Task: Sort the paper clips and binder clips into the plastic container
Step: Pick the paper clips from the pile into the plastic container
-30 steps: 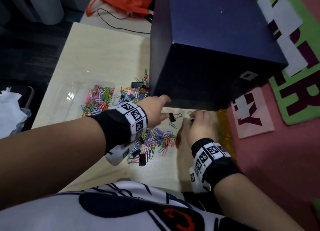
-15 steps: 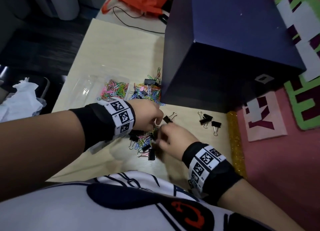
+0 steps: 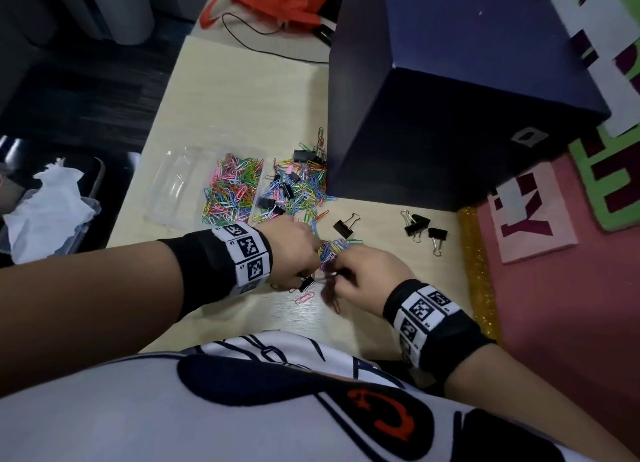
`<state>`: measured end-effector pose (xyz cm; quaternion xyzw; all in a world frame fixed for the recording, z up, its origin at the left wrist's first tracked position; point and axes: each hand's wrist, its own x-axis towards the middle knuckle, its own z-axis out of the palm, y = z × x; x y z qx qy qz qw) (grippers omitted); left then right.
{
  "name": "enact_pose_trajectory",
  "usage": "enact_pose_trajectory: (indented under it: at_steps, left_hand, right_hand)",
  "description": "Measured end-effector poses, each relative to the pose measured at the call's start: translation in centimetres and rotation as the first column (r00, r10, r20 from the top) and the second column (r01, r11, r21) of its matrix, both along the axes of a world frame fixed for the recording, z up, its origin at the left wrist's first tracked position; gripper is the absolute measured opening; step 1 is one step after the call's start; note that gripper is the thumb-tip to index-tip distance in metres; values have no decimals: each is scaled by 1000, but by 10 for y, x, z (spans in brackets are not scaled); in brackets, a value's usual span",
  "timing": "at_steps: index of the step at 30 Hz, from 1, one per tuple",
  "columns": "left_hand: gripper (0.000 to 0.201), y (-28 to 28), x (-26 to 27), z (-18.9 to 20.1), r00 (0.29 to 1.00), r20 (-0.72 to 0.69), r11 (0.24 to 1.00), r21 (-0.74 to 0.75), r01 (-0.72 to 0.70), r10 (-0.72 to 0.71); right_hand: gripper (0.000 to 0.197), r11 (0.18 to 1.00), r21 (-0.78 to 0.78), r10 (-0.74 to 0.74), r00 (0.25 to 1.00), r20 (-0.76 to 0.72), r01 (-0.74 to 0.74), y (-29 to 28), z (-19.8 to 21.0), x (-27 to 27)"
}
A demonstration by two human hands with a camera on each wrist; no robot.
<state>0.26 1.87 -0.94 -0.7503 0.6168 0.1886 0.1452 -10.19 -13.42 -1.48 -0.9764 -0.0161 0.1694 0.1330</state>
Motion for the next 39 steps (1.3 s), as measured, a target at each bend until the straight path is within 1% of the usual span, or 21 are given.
enact_pose_trajectory:
  at_steps: [2,4,6,7,8,9,11,12,14,16,19,22,25,27,29,31,35,37,39]
  left_hand:
    - [26,1,0,-2,1000,3,1000,-11,-10,10]
    - [24,3,1,-4,1000,6,1000,-26,-18,18]
    - [25,4,0,-5,1000,19,999,-41,-14,15]
    - [27,6,0,-6,1000,21,999,-45,-10,11]
    - [30,7,-1,-7,1000,21,999,-44,0,1]
    - [33,8,-1,-7,1000,20,999,-44,15,-14]
    - [32,10,-4,-7,999,14,998,-38,52,-52]
    - [29,10,-5,-7,998,8,997,-31,69,-68]
    - [25,11,-5,-7,996,3,996,-14,85,-85]
    - [24,13,-5,-8,997,-2,997,-20,79,-79]
    - [24,20,0,-11,997,-29,994,-90,66,-69]
    - [27,24,6,-11,997,-51,986,-158,46,-54]
    - [29,23,13,-7,997,-79,980,-199,-13,-3]
    - [31,22,19,-4,994,-111,970,-239,-46,20]
    - [30,21,25,-1,991,-136,946,-318,-63,20]
    - [30,18,30,2,988,-147,939,-331,-90,43]
    - [28,4,35,12,979,-150,952,-251,-175,140]
    - [27,-6,38,17,964,-172,927,-284,-245,202]
    - [28,-19,38,22,938,-206,877,-345,-336,278]
  right_hand:
    - [34,982,26,-187,980,63,186,-13,3,1]
    - [27,925,33,-379,917,126,378,-26,5,4]
    - [32,848,36,-526,834,167,528,-33,7,7]
    - [34,831,29,-552,817,168,556,-32,6,8]
    - [33,842,21,-534,830,160,538,-30,5,9]
    - [28,877,19,-478,867,142,480,-25,3,9]
    - [20,955,53,-297,950,96,294,-12,-4,10]
    - [20,978,62,-203,977,70,198,-4,-7,10]
    - [25,997,54,-51,997,57,48,9,-13,10]
    - [30,1000,9,13,999,46,-14,16,-15,11]
    - [36,998,-66,-7,1000,-8,6,17,-17,14]
    - [33,997,-69,-39,999,-8,39,14,-17,16]
    - [32,994,-71,-79,997,-22,77,12,-19,16]
    - [33,995,-69,-78,997,-27,76,11,-22,18]
    - [31,995,-82,-59,998,-14,58,10,-23,18]
    - [29,995,-56,-78,996,36,79,7,-22,17]
    - [25,970,83,-236,968,83,229,-4,-14,14]
    - [22,947,92,-317,942,106,308,-12,-9,15]
    - [23,908,78,-419,893,167,411,-20,-4,17]
